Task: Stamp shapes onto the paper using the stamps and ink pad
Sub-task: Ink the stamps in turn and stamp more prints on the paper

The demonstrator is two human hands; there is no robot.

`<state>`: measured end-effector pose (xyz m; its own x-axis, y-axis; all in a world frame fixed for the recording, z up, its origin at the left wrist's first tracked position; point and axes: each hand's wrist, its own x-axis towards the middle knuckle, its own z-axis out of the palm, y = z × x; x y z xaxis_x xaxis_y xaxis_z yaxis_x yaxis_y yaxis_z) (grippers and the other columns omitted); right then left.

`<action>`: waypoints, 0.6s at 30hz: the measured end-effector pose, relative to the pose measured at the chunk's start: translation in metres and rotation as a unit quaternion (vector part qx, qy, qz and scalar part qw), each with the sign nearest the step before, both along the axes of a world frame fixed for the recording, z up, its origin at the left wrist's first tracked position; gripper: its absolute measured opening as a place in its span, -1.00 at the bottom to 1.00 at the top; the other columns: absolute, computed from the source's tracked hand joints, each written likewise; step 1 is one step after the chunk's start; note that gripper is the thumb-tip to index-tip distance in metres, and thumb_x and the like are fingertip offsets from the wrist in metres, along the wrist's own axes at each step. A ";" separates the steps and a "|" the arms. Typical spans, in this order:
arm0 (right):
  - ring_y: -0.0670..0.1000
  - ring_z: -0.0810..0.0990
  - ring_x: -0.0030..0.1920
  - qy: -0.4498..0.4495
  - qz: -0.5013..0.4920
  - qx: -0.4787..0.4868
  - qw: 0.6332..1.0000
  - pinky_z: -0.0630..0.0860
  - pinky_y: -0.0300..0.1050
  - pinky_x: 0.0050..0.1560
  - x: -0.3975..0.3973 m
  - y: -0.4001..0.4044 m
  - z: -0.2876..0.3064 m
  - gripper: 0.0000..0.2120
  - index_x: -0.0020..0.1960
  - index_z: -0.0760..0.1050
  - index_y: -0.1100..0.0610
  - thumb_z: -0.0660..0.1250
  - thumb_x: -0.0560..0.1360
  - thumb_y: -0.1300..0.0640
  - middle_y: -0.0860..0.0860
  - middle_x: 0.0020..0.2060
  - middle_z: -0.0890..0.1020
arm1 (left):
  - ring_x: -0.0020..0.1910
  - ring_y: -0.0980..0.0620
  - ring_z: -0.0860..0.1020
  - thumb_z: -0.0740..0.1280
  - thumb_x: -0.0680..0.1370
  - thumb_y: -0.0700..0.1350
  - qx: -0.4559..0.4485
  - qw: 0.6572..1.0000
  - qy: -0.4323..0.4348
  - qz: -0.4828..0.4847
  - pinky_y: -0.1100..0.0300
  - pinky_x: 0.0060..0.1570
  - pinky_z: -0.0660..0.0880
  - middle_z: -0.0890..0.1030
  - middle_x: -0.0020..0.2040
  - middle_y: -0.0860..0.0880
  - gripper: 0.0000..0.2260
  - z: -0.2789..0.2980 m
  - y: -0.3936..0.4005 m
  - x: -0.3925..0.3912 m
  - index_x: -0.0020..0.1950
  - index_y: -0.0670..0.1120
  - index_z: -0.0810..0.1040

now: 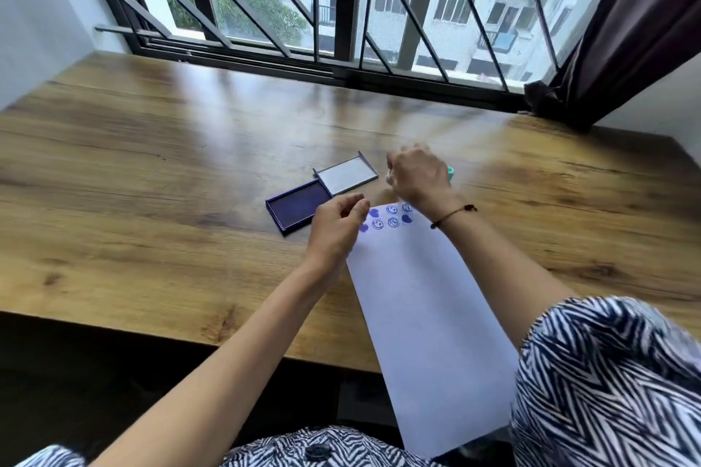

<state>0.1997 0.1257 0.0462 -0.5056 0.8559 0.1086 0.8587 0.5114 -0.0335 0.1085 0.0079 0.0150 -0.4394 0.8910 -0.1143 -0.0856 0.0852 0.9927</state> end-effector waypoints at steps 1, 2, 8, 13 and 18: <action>0.24 0.46 0.17 -0.039 0.008 0.008 0.999 0.54 0.09 -0.01 -0.004 0.002 -0.004 -0.79 0.10 0.49 0.23 0.21 0.48 0.27 0.21 0.05 0.59 | -0.28 0.10 0.53 0.30 0.50 -0.17 -0.002 1.000 0.001 0.000 0.21 -0.13 0.48 0.59 -0.22 0.06 -0.92 -0.001 -0.001 -0.002 -0.04 -0.10 0.55; 0.23 0.46 0.17 -0.065 0.013 0.013 0.998 0.55 0.09 -0.02 -0.006 0.002 -0.008 -0.78 0.11 0.49 0.24 0.19 0.48 0.28 0.21 0.06 0.58 | -0.28 0.11 0.53 0.30 0.49 -0.17 -0.004 1.000 0.004 -0.001 0.21 -0.12 0.47 0.59 -0.20 0.04 -0.90 -0.003 -0.002 -0.003 -0.02 -0.13 0.55; 0.21 0.39 0.24 -0.009 -0.019 -0.059 0.998 0.46 0.08 0.15 0.004 0.015 0.006 -0.67 0.20 0.45 0.14 0.27 0.46 0.10 0.20 0.16 0.54 | -0.26 0.14 0.51 0.29 0.49 -0.17 0.000 1.000 -0.002 0.007 0.33 -0.18 0.47 0.58 -0.21 0.03 -0.83 -0.005 -0.002 -0.012 0.04 -0.19 0.55; 0.18 0.39 0.24 -0.092 -0.077 -0.064 0.991 0.45 0.03 0.15 0.032 0.037 0.023 -0.66 0.17 0.49 0.07 0.35 0.40 0.18 0.16 0.14 0.56 | -0.20 0.12 0.53 0.30 0.49 -0.18 -0.003 1.000 -0.021 -0.001 0.32 -0.13 0.47 0.59 -0.06 -0.08 -0.76 -0.003 -0.002 -0.009 0.13 -0.23 0.52; 0.21 0.47 0.13 -0.073 -0.038 -0.014 0.997 0.46 0.04 0.09 0.035 0.027 0.004 -0.77 0.08 0.57 0.14 0.24 0.48 0.24 0.20 0.00 0.60 | -0.19 0.08 0.55 0.30 0.49 -0.18 -0.005 1.000 -0.023 -0.007 0.27 -0.10 0.47 0.61 -0.02 -0.13 -0.76 0.000 -0.001 -0.007 0.13 -0.23 0.52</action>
<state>0.2348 0.1523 0.0498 -0.4485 0.8937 0.0134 0.8913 0.4461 0.0810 0.1019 0.0071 0.0146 -0.4212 0.8956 -0.1433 -0.1305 0.0965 0.9867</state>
